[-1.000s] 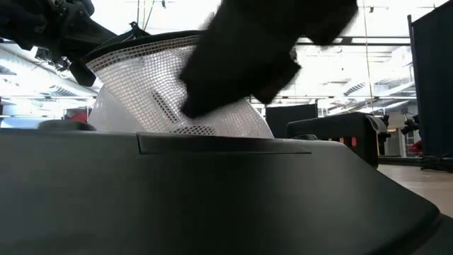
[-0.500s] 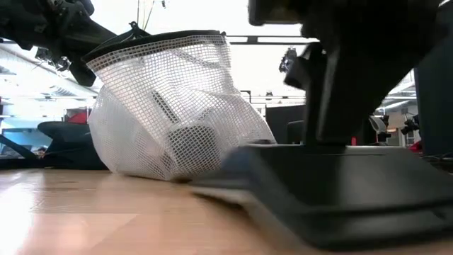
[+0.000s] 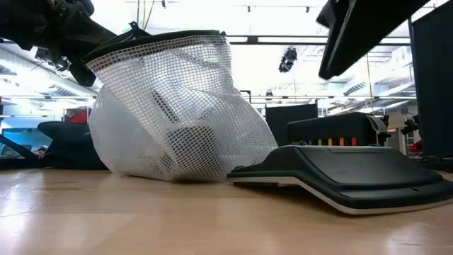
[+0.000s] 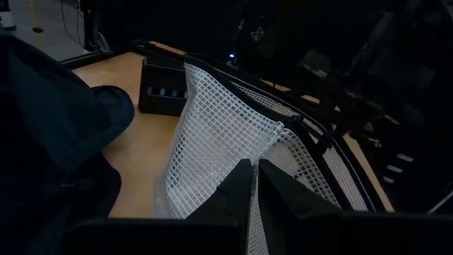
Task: Unpack backpack
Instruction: Put the black calculator into the white mesh envelope
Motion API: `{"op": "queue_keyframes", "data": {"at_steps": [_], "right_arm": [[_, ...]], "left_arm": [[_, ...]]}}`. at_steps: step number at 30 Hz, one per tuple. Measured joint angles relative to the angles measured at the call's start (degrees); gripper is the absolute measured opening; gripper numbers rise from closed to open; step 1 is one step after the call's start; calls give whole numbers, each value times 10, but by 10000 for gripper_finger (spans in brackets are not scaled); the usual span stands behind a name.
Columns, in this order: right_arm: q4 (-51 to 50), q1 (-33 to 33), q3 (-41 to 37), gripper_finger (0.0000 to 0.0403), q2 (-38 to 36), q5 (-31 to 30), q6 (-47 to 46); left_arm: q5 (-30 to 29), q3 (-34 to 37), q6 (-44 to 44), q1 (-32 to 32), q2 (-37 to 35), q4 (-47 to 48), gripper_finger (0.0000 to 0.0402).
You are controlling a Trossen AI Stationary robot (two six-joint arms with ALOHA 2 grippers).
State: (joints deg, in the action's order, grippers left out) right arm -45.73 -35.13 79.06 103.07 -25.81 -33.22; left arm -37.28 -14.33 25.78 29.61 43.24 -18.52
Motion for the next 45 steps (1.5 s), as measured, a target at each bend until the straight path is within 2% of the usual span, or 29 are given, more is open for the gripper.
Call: {"op": "queue_keyframes", "data": {"at_steps": [7, 15, 24, 31, 45], "right_arm": [[4, -34, -43, 90, -15, -75, -28], [10, -47, -66, 89, -15, -85, -72], [40, -57, -66, 87, -15, -138, -45], [61, -54, -66, 87, -15, -139, -40], [69, -91, -66, 81, -15, -151, -78]], "left_arm": [[0, 0, 0, 0, 0, 0, 0], [0, 0, 0, 0, 0, 0, 0], [0, 0, 0, 0, 0, 0, 0], [0, 0, 0, 0, 0, 0, 0], [0, 0, 0, 0, 0, 0, 0]]}}
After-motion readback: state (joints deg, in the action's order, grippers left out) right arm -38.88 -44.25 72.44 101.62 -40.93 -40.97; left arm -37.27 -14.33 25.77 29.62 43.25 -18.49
